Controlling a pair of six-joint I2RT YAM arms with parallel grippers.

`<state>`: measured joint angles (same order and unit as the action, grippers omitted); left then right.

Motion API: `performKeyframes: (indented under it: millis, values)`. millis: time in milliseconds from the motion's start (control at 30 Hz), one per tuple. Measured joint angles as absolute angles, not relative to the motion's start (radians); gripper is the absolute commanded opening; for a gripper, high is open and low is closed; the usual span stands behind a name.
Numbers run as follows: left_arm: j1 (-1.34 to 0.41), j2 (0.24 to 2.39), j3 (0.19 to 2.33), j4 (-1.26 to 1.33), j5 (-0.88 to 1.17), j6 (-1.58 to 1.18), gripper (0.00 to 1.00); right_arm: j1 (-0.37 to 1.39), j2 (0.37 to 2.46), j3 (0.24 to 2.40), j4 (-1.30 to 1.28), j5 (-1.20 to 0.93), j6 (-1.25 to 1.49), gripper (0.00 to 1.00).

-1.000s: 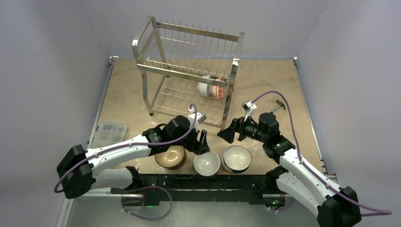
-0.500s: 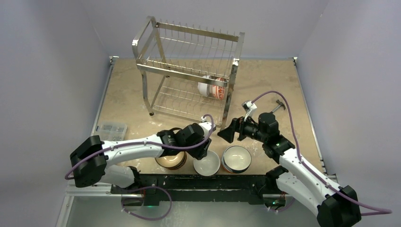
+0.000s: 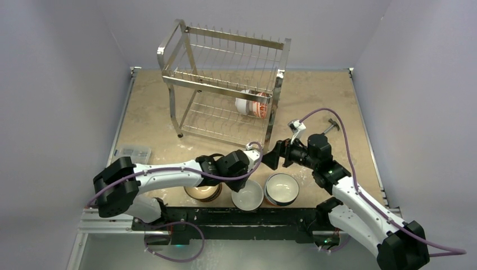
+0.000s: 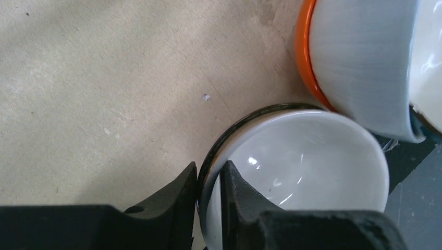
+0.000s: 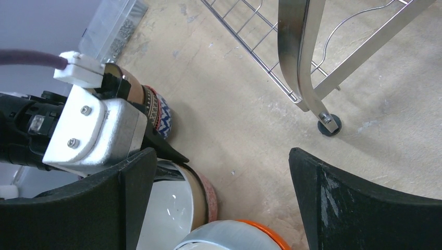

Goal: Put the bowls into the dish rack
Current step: Pick up the bowl from the center of the board.

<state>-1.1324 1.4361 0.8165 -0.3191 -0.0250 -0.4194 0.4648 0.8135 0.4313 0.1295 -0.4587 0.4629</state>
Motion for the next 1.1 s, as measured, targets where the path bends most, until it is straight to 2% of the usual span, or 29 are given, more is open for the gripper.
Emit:
performKeyframes:
  millis: [100, 333, 700, 1100]
  values:
    - [-1.143, 1.436, 0.822, -0.34, -0.027, -0.405, 0.05, 0.465, 0.813, 0.431, 0.129, -0.459, 0.463, 0.99]
    - [-1.153, 1.413, 0.827, -0.356, -0.03, -0.401, 0.0, 0.465, 0.811, 0.431, 0.124, -0.459, 0.463, 0.99]
    - [-1.153, 1.365, 0.83, -0.387, -0.093, -0.413, 0.0, 0.465, 0.81, 0.431, 0.123, -0.462, 0.463, 0.99]
    - [-1.152, 1.365, 0.879, -0.463, -0.254, -0.535, 0.0, 0.465, 0.81, 0.431, 0.126, -0.495, 0.463, 0.99]
